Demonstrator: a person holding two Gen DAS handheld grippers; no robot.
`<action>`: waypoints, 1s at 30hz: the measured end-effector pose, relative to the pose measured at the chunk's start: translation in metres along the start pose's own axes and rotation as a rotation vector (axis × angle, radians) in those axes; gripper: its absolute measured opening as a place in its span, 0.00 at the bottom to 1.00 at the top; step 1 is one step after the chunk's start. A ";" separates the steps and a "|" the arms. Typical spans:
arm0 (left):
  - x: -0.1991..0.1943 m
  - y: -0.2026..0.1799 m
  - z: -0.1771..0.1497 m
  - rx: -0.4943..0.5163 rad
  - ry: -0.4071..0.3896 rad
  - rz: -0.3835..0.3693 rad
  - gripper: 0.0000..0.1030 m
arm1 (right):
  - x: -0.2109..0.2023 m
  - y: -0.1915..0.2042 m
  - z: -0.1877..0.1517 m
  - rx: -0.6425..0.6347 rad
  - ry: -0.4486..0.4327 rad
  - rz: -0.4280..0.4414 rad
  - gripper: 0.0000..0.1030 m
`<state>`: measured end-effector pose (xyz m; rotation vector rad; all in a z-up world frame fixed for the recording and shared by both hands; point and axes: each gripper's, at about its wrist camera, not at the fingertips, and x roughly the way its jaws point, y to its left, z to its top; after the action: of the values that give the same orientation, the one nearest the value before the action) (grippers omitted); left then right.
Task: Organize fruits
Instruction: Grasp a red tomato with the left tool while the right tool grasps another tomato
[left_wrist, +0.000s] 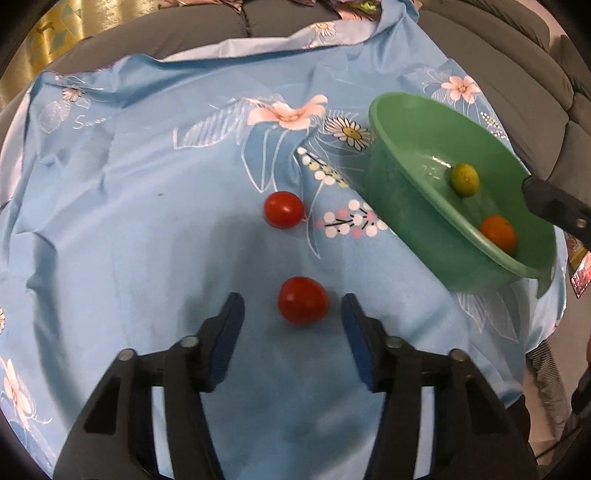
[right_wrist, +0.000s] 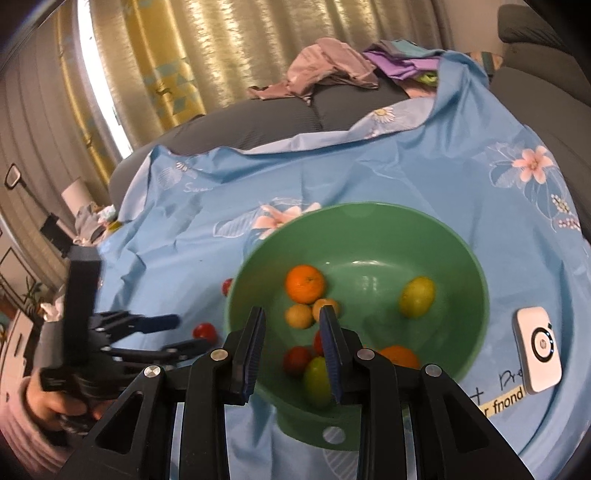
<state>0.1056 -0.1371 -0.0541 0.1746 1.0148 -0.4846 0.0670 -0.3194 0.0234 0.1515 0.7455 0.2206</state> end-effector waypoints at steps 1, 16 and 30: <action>0.004 0.000 0.002 0.001 0.004 -0.002 0.42 | 0.001 0.002 0.000 -0.006 0.000 0.003 0.29; -0.010 0.040 -0.006 -0.102 -0.052 -0.037 0.29 | 0.020 0.045 0.011 -0.140 0.026 0.076 0.29; -0.058 0.092 -0.039 -0.228 -0.153 -0.045 0.29 | 0.121 0.116 0.020 -0.380 0.160 -0.045 0.29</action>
<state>0.0931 -0.0242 -0.0331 -0.0882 0.9180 -0.4133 0.1503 -0.1781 -0.0161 -0.2462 0.8512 0.3302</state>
